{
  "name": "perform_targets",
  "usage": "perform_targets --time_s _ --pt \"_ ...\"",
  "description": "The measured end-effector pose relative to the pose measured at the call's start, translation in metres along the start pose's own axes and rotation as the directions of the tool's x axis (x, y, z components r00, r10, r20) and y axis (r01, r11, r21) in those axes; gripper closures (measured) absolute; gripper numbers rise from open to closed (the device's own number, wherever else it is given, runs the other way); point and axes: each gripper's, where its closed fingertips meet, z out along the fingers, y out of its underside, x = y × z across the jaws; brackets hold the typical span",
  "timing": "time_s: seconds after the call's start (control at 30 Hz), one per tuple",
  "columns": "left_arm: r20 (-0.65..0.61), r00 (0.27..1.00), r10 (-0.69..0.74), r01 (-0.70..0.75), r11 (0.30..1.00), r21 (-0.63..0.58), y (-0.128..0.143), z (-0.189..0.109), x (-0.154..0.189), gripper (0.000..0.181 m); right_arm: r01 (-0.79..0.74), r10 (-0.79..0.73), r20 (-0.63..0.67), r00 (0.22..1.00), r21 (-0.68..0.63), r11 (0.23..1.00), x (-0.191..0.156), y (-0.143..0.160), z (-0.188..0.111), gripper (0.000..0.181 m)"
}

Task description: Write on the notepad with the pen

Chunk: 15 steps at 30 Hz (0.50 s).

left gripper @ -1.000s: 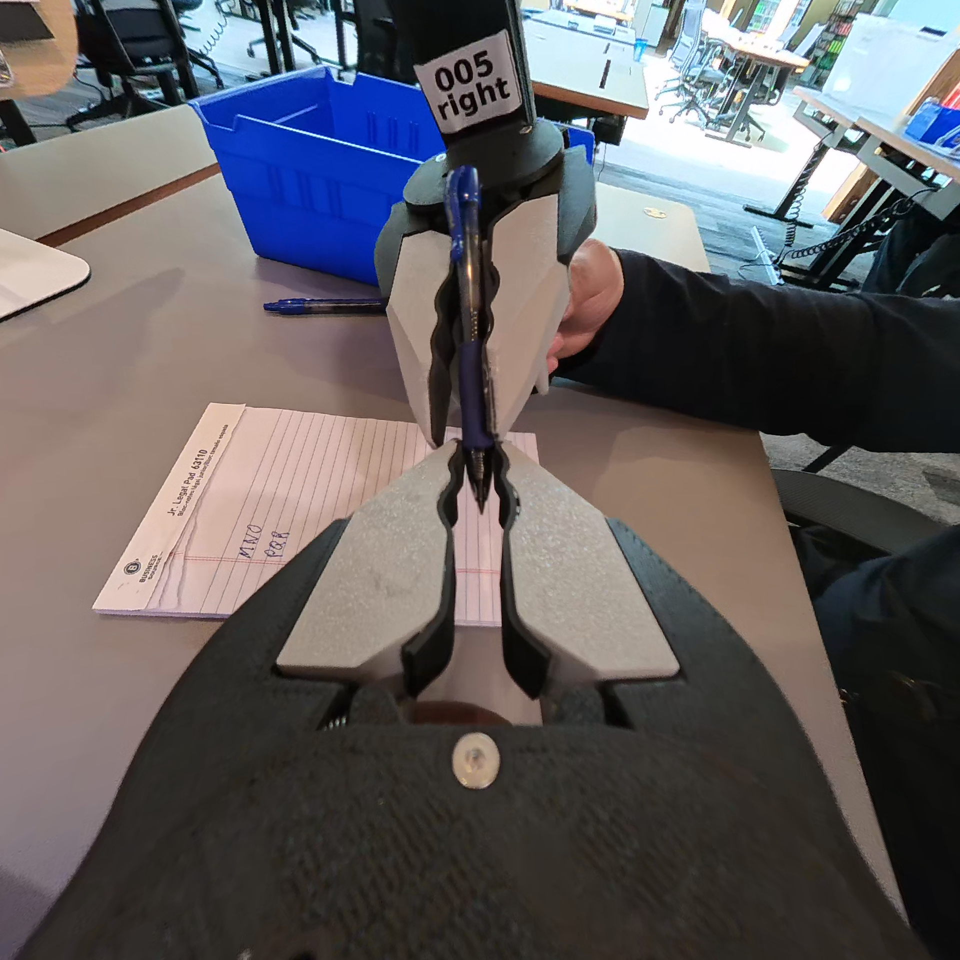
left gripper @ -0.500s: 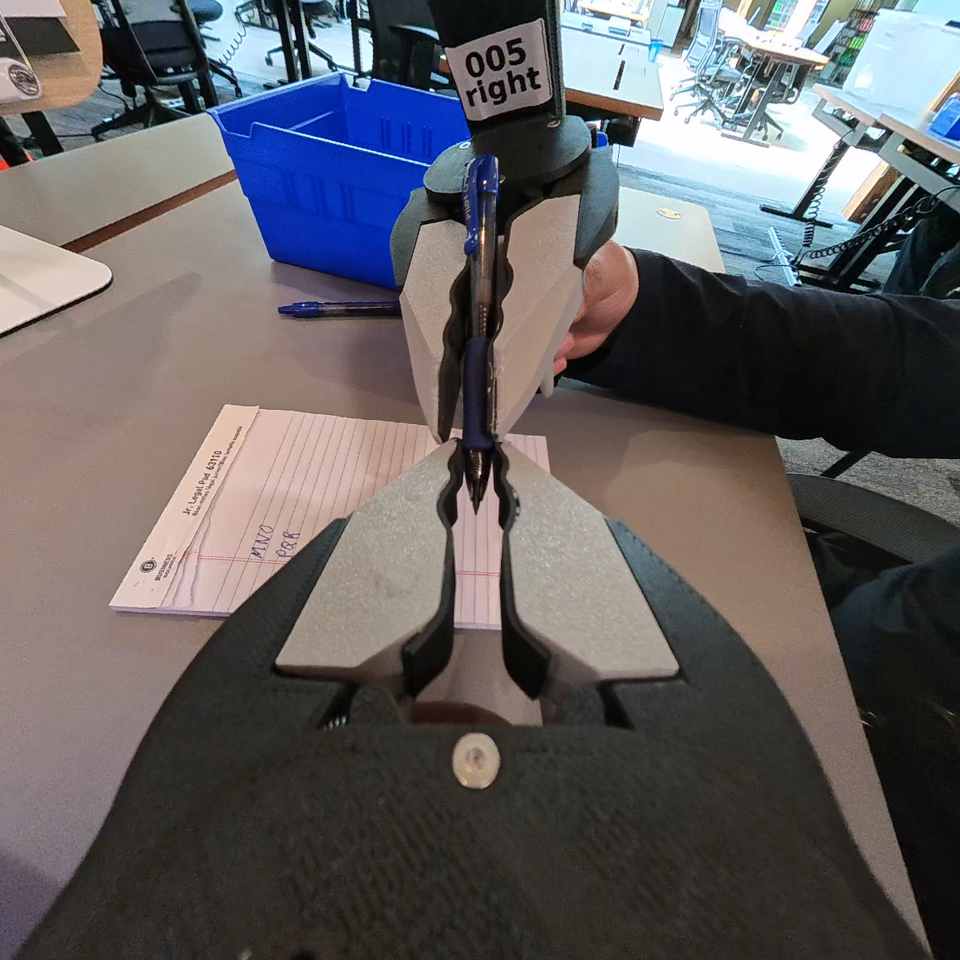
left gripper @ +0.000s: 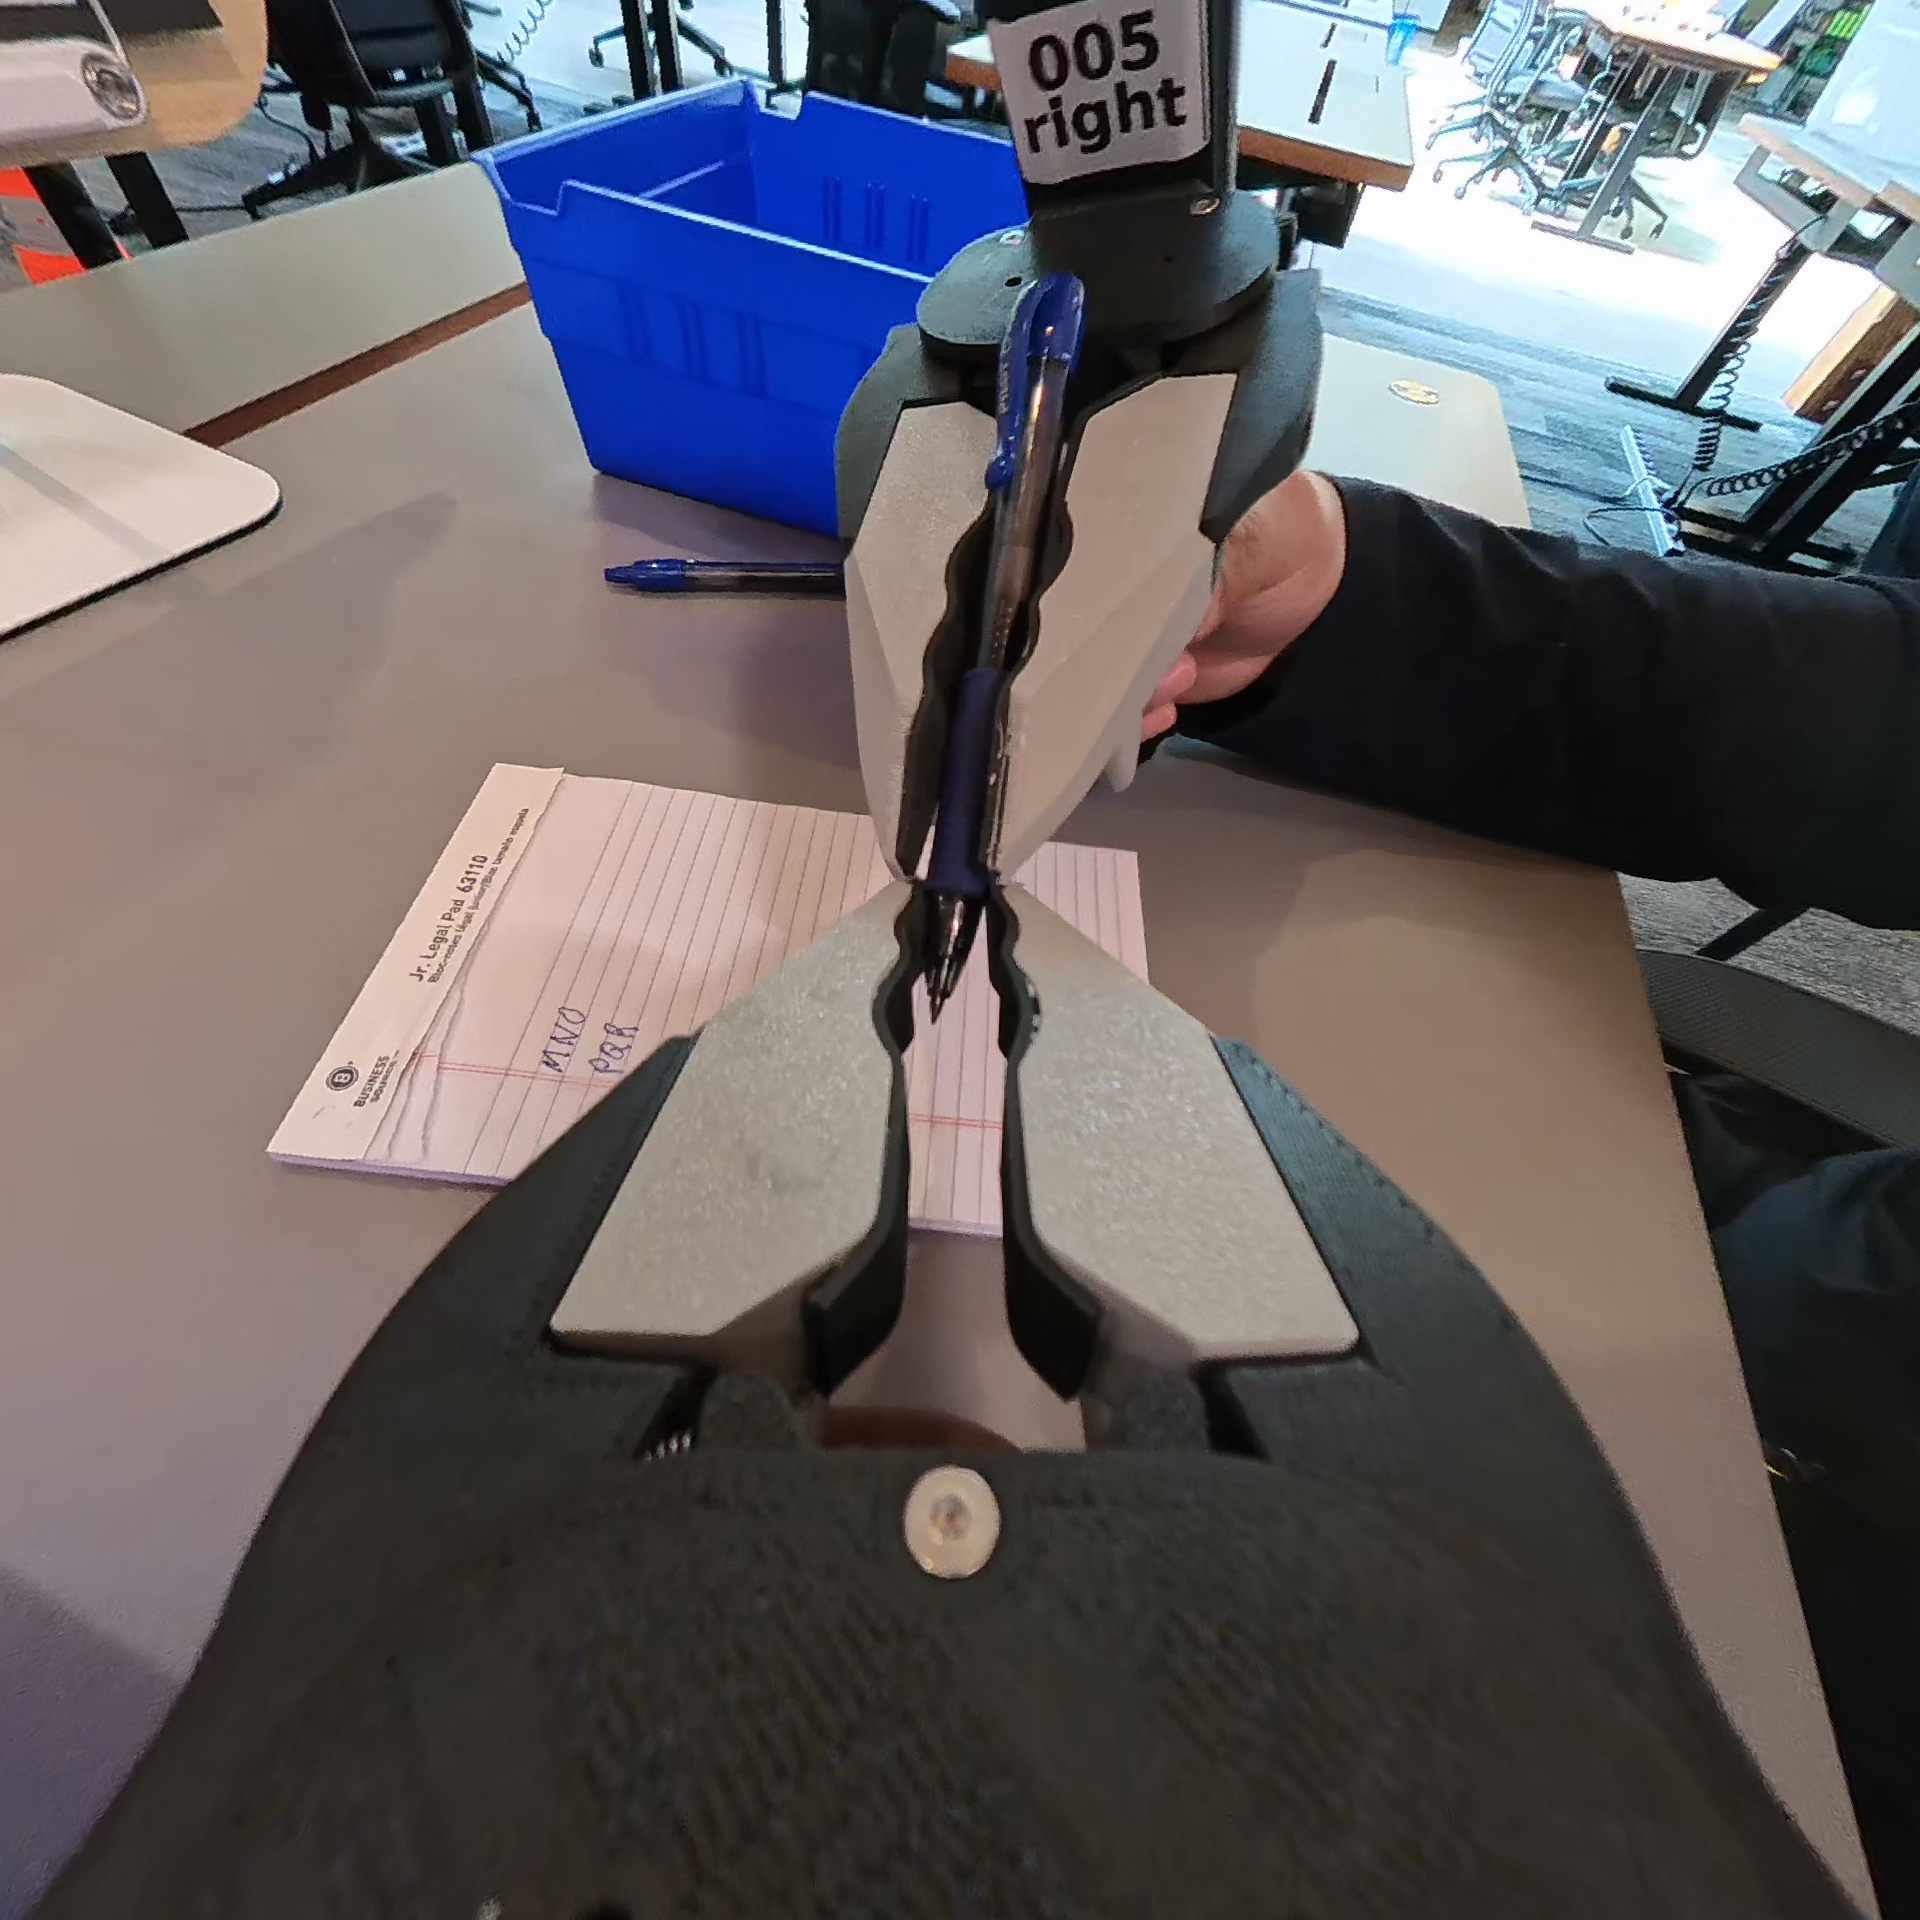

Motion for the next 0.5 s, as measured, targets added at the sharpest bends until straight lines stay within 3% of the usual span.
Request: perform_targets --time_s 0.23,0.5 --pt "0.065 0.998 0.008 -0.006 1.0 -0.025 0.004 0.0 -0.011 0.173 -0.019 0.019 -0.044 0.999 0.004 1.0 0.009 0.0 0.001 0.173" --pt "0.262 0.964 0.033 0.031 0.971 -0.236 0.042 -0.009 -0.052 0.18 -0.1 0.096 -0.262 0.96 -0.003 0.995 0.052 0.009 -0.012 0.173"
